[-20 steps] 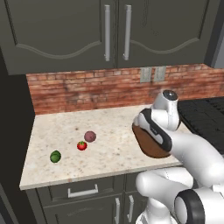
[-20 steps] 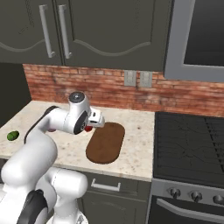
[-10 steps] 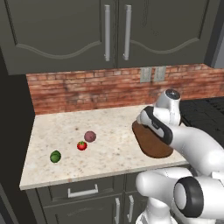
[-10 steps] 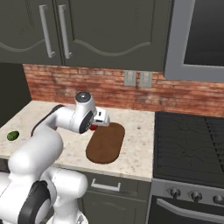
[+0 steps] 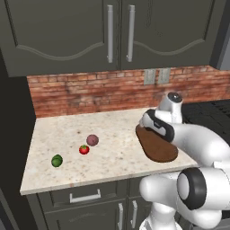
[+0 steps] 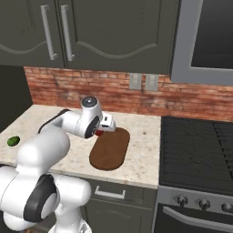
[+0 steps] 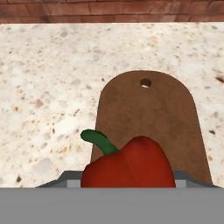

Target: Place the avocado, onion, tomato, and bell pepper on the cutting board.

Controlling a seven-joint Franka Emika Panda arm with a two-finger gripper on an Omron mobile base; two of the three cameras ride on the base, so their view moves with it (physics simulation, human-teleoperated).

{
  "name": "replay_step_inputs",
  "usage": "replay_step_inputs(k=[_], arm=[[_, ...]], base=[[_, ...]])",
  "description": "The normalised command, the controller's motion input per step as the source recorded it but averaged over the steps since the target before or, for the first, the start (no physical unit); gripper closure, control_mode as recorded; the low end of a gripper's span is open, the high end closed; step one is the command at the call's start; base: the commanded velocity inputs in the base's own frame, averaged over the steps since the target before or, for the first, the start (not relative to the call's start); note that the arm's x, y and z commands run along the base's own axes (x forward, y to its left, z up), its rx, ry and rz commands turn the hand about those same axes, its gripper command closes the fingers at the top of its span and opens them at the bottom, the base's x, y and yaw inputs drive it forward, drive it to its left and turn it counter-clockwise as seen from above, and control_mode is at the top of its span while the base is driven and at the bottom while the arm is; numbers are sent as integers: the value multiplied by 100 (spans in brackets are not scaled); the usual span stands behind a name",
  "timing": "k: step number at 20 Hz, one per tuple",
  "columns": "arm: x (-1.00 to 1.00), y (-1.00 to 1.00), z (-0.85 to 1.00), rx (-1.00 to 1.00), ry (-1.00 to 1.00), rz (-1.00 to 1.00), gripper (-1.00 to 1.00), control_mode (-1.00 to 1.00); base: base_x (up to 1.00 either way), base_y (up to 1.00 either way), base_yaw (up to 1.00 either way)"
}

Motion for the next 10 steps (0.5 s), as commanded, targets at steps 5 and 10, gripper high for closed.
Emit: replay_step_inputs(k=[5, 10], arm=[[13, 0, -22, 0, 0, 0, 100, -100], [14, -1, -16, 0, 0, 0, 100, -100]], base=[[0, 0, 0], [0, 0, 0]])
